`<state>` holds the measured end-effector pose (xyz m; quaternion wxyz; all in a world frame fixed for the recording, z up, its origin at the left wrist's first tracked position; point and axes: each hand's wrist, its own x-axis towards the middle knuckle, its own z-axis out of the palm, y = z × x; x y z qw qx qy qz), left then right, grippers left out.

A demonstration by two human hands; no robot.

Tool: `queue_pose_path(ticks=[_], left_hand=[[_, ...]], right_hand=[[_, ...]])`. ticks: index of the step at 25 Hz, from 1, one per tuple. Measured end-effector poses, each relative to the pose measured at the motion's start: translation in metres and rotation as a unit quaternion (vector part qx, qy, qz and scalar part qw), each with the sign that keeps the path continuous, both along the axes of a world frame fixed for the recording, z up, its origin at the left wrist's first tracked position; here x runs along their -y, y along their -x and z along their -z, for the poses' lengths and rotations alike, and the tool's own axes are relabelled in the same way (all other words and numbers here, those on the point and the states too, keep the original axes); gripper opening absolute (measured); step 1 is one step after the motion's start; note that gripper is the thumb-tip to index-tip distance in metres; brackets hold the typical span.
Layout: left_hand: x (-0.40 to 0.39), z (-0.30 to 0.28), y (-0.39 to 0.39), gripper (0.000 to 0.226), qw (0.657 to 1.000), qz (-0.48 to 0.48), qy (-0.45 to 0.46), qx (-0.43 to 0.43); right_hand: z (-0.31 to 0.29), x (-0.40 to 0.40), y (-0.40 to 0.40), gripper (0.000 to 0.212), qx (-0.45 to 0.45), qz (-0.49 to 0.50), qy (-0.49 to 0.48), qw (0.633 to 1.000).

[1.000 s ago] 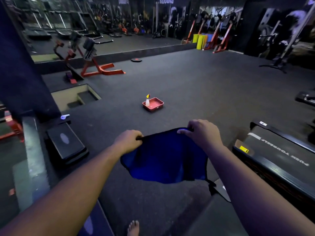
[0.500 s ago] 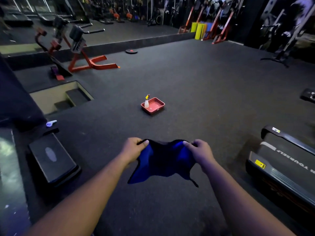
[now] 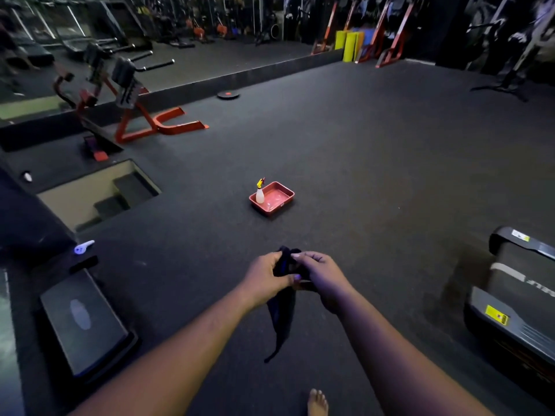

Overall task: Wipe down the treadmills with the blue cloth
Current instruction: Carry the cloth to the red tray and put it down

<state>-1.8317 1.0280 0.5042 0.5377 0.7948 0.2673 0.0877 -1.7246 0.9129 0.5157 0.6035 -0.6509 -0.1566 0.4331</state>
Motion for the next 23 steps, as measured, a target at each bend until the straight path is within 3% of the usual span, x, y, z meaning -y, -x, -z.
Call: queue_pose_path(ticks=[2,4,5,9,14,17,18,21,22,23], left_hand=[[-0.024,-0.005,-0.042,0.037,0.997,-0.013,-0.075,-0.023],[-0.048,-0.011,-0.081,0.039,0.993,-0.036,-0.106,-0.029],[-0.063,-0.018,-0.103,0.039,0.992,-0.038,-0.117,-0.031],[-0.127,-0.036,-0.162,0.031,0.991,-0.06,-0.123,0.002],[-0.229,-0.028,-0.22,0.026,0.988,-0.055,-0.143,-0.002],[-0.305,-0.017,-0.254,0.028,0.98,0.005,-0.196,-0.045],[-0.328,-0.016,-0.265,0.028,0.978,0.02,-0.2,-0.048],[-0.392,-0.014,-0.3,0.031,0.966,0.089,-0.23,-0.082],[-0.412,-0.015,-0.311,0.032,0.956,0.105,-0.256,-0.101],[-0.433,-0.016,-0.323,0.032,0.949,0.104,-0.276,-0.116]], right_hand=[[0.007,-0.02,-0.057,0.017,0.116,-0.013,0.025,0.993],[0.014,-0.04,-0.112,0.013,0.316,-0.009,0.051,0.947],[0.014,-0.052,-0.139,0.01,0.368,-0.036,0.03,0.929],[0.01,-0.101,-0.205,0.022,0.385,-0.205,-0.021,0.9],[0.017,-0.184,-0.276,0.019,0.502,-0.179,-0.034,0.846],[0.023,-0.245,-0.317,0.023,0.517,-0.252,0.036,0.818],[0.023,-0.265,-0.328,0.021,0.545,-0.293,0.089,0.781],[0.017,-0.317,-0.358,0.036,0.663,-0.373,0.273,0.589],[0.014,-0.331,-0.371,0.043,0.693,-0.358,0.308,0.544],[0.012,-0.345,-0.389,0.045,0.72,-0.325,0.32,0.523]])
